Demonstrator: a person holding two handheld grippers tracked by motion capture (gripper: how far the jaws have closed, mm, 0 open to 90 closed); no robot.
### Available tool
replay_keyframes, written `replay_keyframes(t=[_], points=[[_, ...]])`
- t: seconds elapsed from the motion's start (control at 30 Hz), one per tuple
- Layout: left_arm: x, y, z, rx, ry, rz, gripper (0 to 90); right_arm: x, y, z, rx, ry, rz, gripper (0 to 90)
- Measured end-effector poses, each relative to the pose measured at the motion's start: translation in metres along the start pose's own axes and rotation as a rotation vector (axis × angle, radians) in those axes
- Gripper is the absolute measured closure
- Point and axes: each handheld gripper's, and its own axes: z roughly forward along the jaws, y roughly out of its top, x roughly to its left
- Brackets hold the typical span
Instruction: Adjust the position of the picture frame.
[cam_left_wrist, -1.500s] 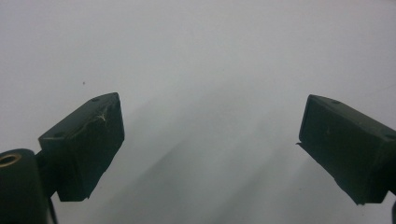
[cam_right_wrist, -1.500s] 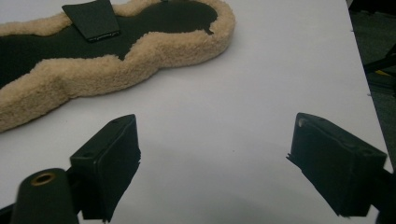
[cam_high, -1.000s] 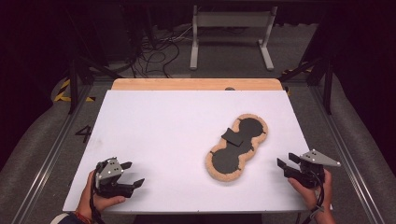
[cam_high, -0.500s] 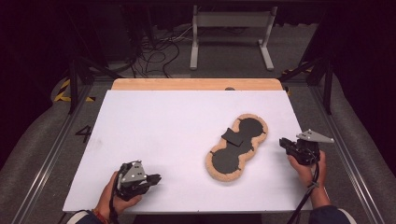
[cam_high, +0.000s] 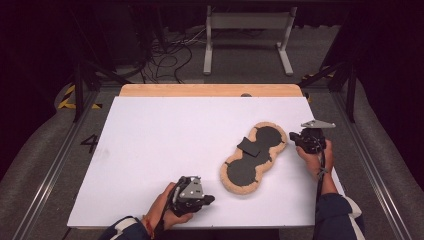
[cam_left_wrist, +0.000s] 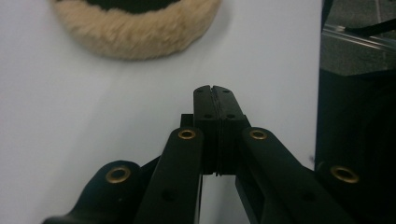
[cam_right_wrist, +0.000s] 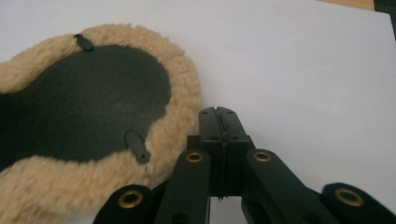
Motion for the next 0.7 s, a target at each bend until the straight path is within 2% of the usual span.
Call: replay_keyframes(t=[0.1,0.17,0.23,0.27,0.37,0.43,0.47,0.53,0.57,0.7], points=[[-0.004,0.011,0.012,-0.003,-0.02,0.008,90.0,-0.002,0.009,0.009,0.012,0.006,0.008,90.0],[-0.009,0.02,0.023,-0.009,-0.038,0.03,90.0,-0.002,0.015,0.015,0.013,0.009,-0.006,90.0],[-0.011,0.023,0.028,-0.011,-0.051,0.027,90.0,-0.001,0.016,0.018,0.022,0.017,-0.019,90.0],[-0.013,0.026,0.032,-0.004,-0.045,0.049,90.0,0.001,0.018,0.023,0.053,0.016,-0.029,90.0],[-0.014,0.031,0.039,-0.014,-0.041,0.052,89.9,0.0,0.022,0.029,0.06,0.012,-0.018,90.0],[-0.012,0.034,0.042,-0.009,-0.003,0.08,89.8,-0.001,0.023,0.032,0.061,0.008,-0.019,90.0],[-0.01,0.035,0.043,-0.009,-0.002,0.073,89.5,-0.002,0.024,0.035,0.07,0.014,-0.005,90.0],[-0.008,0.034,0.042,-0.013,0.006,0.066,89.0,-0.001,0.024,0.039,0.082,0.008,-0.012,90.0],[-0.006,0.033,0.04,-0.02,-0.002,0.067,88.9,0.001,0.025,0.04,0.084,0.001,-0.019,90.0],[0.003,0.027,0.021,-0.032,0.024,0.053,88.5,0.003,0.025,0.04,0.08,-0.003,-0.002,90.0]])
